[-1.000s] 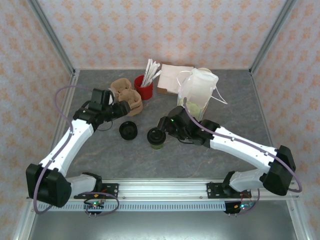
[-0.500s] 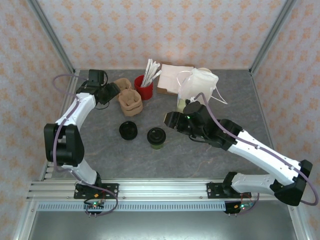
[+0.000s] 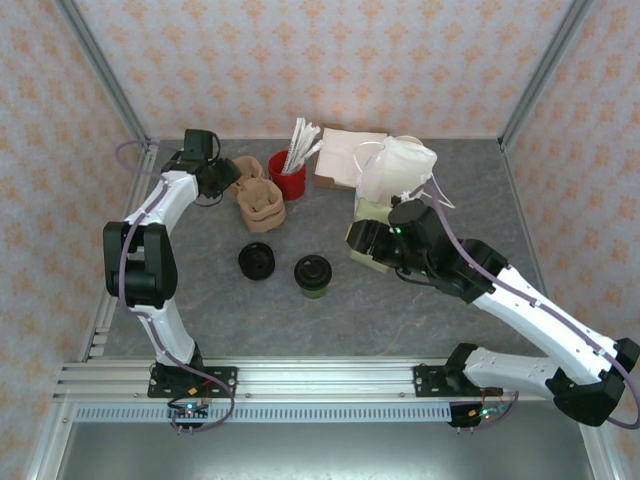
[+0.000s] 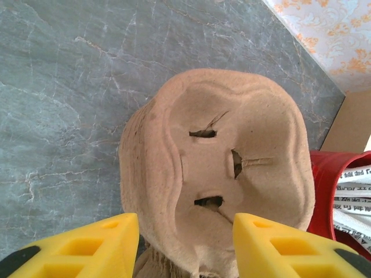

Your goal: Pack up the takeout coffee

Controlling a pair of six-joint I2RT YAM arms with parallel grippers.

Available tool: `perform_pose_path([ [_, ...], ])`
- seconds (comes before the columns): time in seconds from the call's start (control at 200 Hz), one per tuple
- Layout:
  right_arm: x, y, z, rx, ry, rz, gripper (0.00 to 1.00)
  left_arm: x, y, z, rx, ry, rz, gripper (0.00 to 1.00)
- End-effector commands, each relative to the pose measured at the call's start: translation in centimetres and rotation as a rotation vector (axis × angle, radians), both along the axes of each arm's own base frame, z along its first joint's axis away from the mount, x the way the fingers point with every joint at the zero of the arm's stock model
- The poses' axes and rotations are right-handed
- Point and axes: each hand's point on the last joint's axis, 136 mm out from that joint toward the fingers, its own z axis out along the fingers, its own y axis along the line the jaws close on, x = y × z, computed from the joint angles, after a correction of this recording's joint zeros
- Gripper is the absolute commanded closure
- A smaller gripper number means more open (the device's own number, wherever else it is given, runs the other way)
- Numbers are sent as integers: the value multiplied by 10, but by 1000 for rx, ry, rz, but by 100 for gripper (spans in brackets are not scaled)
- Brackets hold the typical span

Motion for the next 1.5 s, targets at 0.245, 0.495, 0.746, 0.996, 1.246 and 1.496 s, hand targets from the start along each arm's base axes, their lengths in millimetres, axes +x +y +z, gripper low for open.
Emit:
perform_pose_path([
  [0.245, -3, -8, 0, -18, -9, 3, 39, 18, 8, 6, 15, -20, 24, 54],
  [0.495, -2, -9, -1, -19, -9, -3, 39, 16, 11, -8, 31, 14, 31, 53],
  [0.746, -1, -9, -3, -17, -7, -4, 39, 18, 11, -4, 28, 7, 30, 54],
  [0.996, -2, -11, -5, -21, -4, -11, 39, 25, 5, -4, -8, -4, 25, 59],
  [1.246, -3, -11, -5, -12, -3, -11, 39, 27, -1, -5, -50, -21, 19, 63],
  [1.496, -4, -13, -1, -6, -8, -11, 39, 26, -3, 4, -74, -47, 24, 75],
])
